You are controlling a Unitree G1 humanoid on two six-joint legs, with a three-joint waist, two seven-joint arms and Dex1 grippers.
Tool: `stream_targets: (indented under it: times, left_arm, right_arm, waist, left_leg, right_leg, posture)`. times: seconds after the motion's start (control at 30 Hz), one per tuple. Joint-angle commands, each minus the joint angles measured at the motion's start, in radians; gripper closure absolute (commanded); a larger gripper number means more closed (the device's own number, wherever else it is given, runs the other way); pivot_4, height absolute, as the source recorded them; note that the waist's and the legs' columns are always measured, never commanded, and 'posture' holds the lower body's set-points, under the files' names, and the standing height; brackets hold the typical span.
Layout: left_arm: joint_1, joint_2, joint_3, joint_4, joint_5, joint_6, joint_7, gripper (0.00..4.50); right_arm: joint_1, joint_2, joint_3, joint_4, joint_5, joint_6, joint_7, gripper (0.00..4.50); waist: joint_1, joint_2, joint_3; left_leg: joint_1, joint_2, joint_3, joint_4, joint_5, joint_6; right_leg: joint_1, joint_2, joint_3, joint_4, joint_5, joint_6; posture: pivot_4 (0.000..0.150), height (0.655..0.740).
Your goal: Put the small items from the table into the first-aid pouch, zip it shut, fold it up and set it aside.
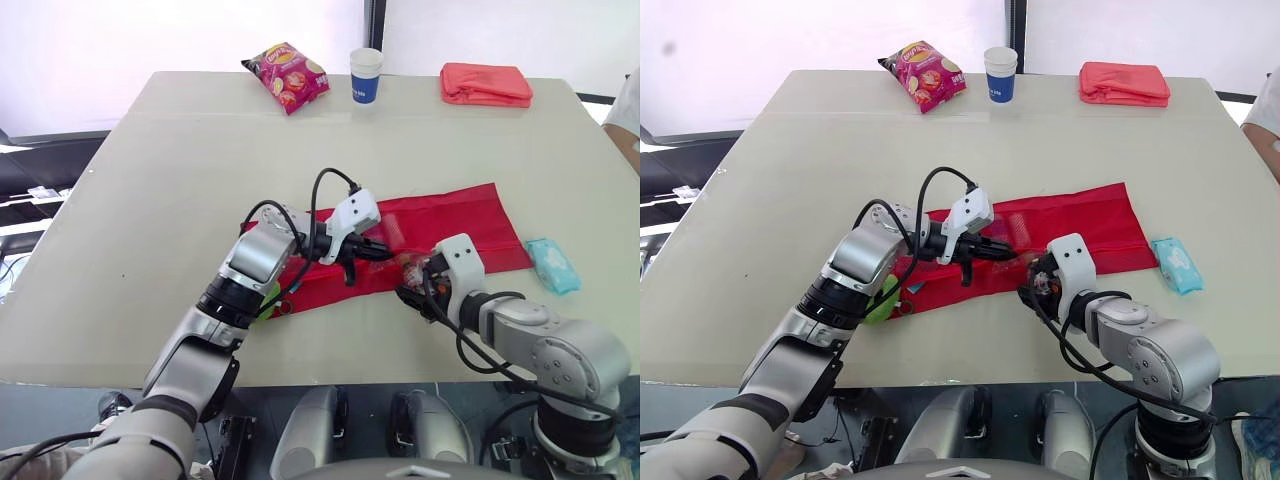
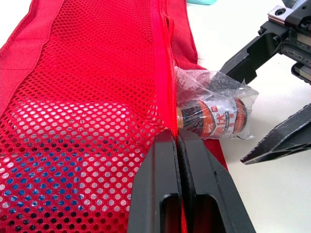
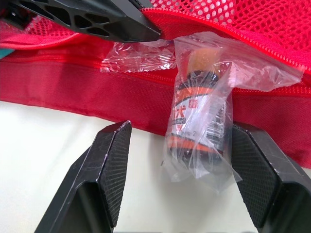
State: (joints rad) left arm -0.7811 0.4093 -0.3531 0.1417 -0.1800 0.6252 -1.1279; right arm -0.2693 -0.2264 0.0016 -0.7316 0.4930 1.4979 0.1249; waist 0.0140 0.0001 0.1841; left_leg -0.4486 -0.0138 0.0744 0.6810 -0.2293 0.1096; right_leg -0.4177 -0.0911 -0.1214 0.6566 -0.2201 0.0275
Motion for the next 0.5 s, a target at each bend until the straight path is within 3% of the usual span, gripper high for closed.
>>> stream_targets:
  times: [0.03,0.1,0.5]
  left_arm:
    - [-0.019,0.002,0.019,-0.026,-0.017,-0.003,-0.004,4.50]
    - [-0.019,0.002,0.019,-0.027,-0.017,-0.002,-0.005,4.50]
    - [-0.020,0.001,0.025,-0.025,-0.030,0.009,-0.007,4.50]
  right_arm:
    - [-0.003,-0.001,0.007,-0.006,-0.023,-0.059,-0.005,2.77]
    - [0.002,0.005,0.003,-0.006,-0.030,-0.068,-0.005,3.62]
    - [-0.016,0.231,-0.135,-0.049,-0.088,-0.005,-0.127,3.64]
  waist:
    - [0.000,0.000,0.000]
    - [0.000,0.000,0.000]
    - [-0.001,0.000,0.000]
  left_leg:
    - [0.000,0.000,0.000,0.000,0.000,0.000]
    - [0.000,0.000,0.000,0.000,0.000,0.000]
    - [0.000,0.000,0.000,0.000,0.000,0.000]
  right_leg:
    - [0.000,0.000,0.000,0.000,0.000,0.000]
    - [0.000,0.000,0.000,0.000,0.000,0.000]
    - [0.000,0.000,0.000,0.000,0.000,0.000]
  posture:
    - [0.150,0.7400]
    - [0.150,0.7400]
    - [0.150,0.7400]
